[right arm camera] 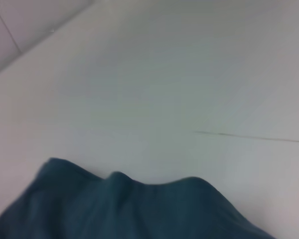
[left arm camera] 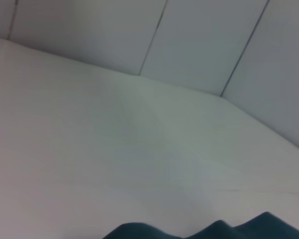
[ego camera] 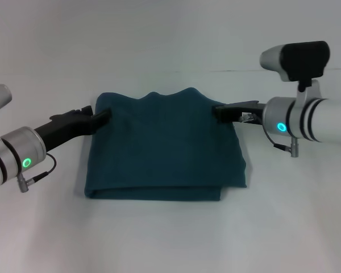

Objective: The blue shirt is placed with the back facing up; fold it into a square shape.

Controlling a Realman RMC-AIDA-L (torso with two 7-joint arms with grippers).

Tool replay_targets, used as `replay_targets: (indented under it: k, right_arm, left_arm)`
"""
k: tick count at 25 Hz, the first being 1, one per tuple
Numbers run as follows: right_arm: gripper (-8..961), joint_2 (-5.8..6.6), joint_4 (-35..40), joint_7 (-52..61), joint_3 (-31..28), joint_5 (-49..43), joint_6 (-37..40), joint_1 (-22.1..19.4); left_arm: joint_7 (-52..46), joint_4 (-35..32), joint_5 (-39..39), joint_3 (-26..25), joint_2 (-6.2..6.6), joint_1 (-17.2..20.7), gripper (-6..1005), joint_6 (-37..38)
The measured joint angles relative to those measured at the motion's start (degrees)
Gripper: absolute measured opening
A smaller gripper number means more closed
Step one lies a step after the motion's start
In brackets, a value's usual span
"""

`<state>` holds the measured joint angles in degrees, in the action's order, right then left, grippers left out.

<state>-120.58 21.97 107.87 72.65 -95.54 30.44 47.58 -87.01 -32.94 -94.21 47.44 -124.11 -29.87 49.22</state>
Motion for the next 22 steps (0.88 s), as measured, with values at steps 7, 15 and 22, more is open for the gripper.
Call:
replay_targets:
  k: [7, 15, 22]
  right_arm:
    - [1, 0.38, 4.29, -9.51, -0.47, 10.44, 9.5, -7.51]
    - [164, 0.99, 6.2, -16.05, -3.23, 13.35, 20.51, -12.86]
    - [446, 2.0, 7.31, -20.2, -6.37, 13.09, 30.71, -16.2]
  left_arm:
    - [0.14, -3.47, 0.0, -0.63, 0.0, 1.8, 562, 6.0]
    - [-0.14, -3.8, -0.49, -1.8, 0.07, 2.02, 684, 11.45]
    - [1.23, -5.21, -0.51, -3.47, 0.16, 3.78, 875, 19.28]
